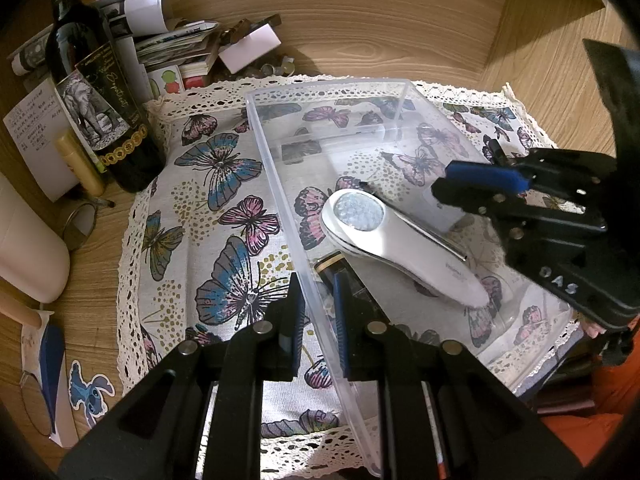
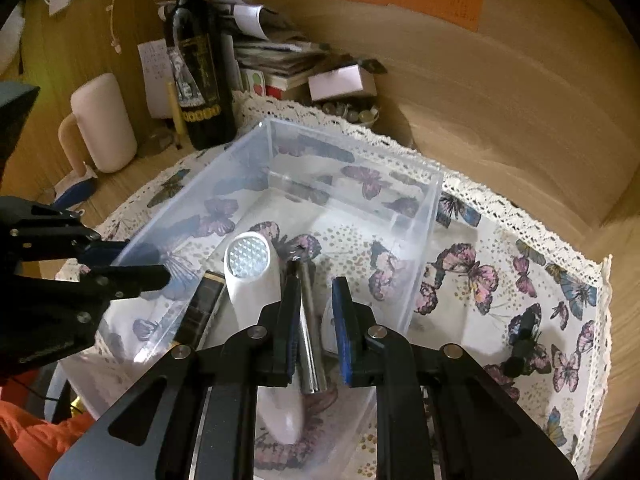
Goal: Organize rigid objects
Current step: 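Lower the pen into the box and open the right gripper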
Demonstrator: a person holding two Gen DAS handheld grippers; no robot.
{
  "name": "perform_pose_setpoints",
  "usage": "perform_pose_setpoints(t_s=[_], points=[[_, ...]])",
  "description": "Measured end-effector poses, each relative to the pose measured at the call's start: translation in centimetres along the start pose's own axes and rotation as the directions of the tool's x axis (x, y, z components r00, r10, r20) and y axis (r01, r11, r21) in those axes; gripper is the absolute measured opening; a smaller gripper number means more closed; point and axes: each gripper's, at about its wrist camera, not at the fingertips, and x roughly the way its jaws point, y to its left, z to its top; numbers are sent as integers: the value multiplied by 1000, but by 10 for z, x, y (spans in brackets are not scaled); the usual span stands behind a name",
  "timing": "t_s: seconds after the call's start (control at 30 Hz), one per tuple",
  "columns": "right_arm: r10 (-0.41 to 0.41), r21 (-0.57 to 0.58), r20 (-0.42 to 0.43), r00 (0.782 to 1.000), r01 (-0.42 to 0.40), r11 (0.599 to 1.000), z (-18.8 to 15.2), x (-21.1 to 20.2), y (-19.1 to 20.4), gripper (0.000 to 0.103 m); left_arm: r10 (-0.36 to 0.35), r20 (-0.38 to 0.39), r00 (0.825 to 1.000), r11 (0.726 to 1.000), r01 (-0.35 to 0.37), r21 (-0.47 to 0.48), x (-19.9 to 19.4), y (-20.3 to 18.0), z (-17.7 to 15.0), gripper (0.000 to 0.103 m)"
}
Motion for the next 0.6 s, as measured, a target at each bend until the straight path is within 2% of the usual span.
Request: perform_pose_setpoints(t_s=[0.2,0.33,0.6], points=[[-2,18,42,999,1,1000,4,-16,-6,15,-1,0,1000,1000,1,1,0,0,0,14],[-31,42,76,997,28,999,7,-27,-15,17,-1,0,1000,1000,1,1,0,0,0,14],[-156,156,122,980,137,978,8,-46,-62,26,-2,1,1000,1000,2,0,0,0,0,14]])
